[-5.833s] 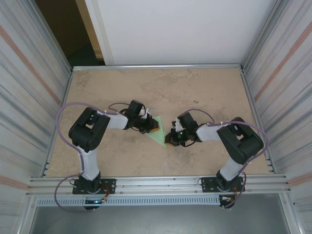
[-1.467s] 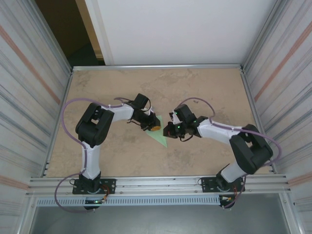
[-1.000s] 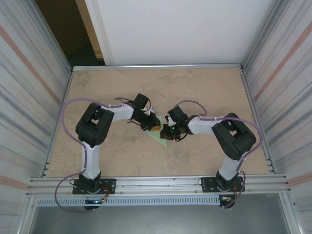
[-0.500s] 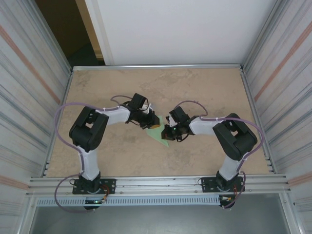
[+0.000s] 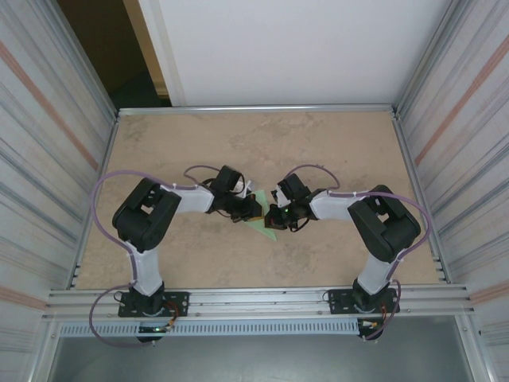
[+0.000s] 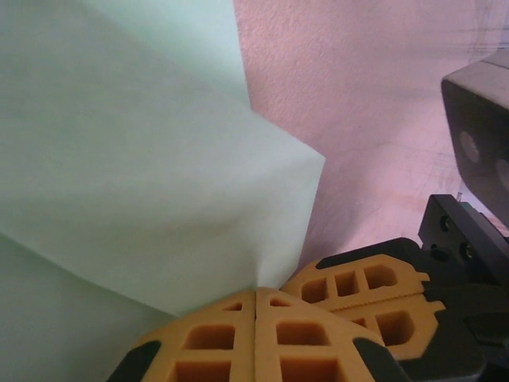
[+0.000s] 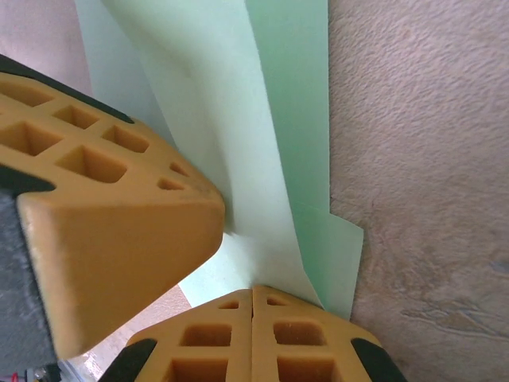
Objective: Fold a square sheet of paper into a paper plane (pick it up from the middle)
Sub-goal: Fourth fold the wing at the center of the table.
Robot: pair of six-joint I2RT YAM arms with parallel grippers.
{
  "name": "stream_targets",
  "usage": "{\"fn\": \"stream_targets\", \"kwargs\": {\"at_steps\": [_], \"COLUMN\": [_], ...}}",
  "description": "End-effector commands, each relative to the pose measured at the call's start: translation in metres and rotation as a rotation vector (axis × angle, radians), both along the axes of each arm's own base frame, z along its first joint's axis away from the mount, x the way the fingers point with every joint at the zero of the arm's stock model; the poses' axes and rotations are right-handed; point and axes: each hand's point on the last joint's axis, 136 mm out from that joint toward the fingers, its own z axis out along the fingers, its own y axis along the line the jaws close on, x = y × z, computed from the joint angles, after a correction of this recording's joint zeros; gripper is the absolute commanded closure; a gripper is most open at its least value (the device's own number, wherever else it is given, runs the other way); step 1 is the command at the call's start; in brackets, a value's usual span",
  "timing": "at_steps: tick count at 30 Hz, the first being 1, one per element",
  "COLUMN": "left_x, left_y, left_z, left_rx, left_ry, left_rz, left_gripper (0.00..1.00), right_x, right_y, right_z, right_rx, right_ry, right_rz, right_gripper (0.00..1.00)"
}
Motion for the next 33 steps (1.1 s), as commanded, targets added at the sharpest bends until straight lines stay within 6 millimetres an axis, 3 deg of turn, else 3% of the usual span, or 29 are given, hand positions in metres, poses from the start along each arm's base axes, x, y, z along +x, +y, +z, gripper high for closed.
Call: {"fn": "stream_targets", "kwargs": {"at_steps": [1,8,18,22,24,28,31,33], "left_x": [0.006,0.03,0.103,0.121,0.13,0.136,0.122,0.106], "left_y": [0.005,0.038,0.088,0.111,0.114,0.102,0.09,0.082], "left_z": [-0.009,-0.031,-0.031,-0.036,-0.023,0.038,0.069,0.072], "left_rx": [0.044,0.149,0.257,0.27,0.244,0.149,0.1,0.09], "left_ry": [-0.024,-0.01,-0.02,0.004,-0.021,-0.131,-0.193,-0.187], "left_rz": [-0.01,0.047,0.148,0.214,0.228,0.239,0.239,0.244], "left_gripper": [0.97,0.96,0.95,0.95,0.95,0.94,0.91,0.9], "right_x": [-0.03,-0.039,-0.046,-0.042,-0.039,-0.025,-0.001,0.015], "right_y": [-0.031,-0.041,-0.049,-0.047,-0.044,-0.025,-0.006,0.003], "right_z": [-0.032,-0.041,-0.046,-0.043,-0.04,-0.019,0.015,0.039], "right_rx": [-0.143,-0.203,-0.24,-0.231,-0.221,-0.129,-0.014,0.062], "right_ry": [0.115,0.147,0.169,0.159,0.152,0.101,0.016,-0.045], "right_rz": [0.0,0.018,0.03,0.024,0.023,0.015,-0.015,-0.052], "right_gripper": [0.99,0.99,0.99,0.99,0.98,0.97,0.92,0.88]}}
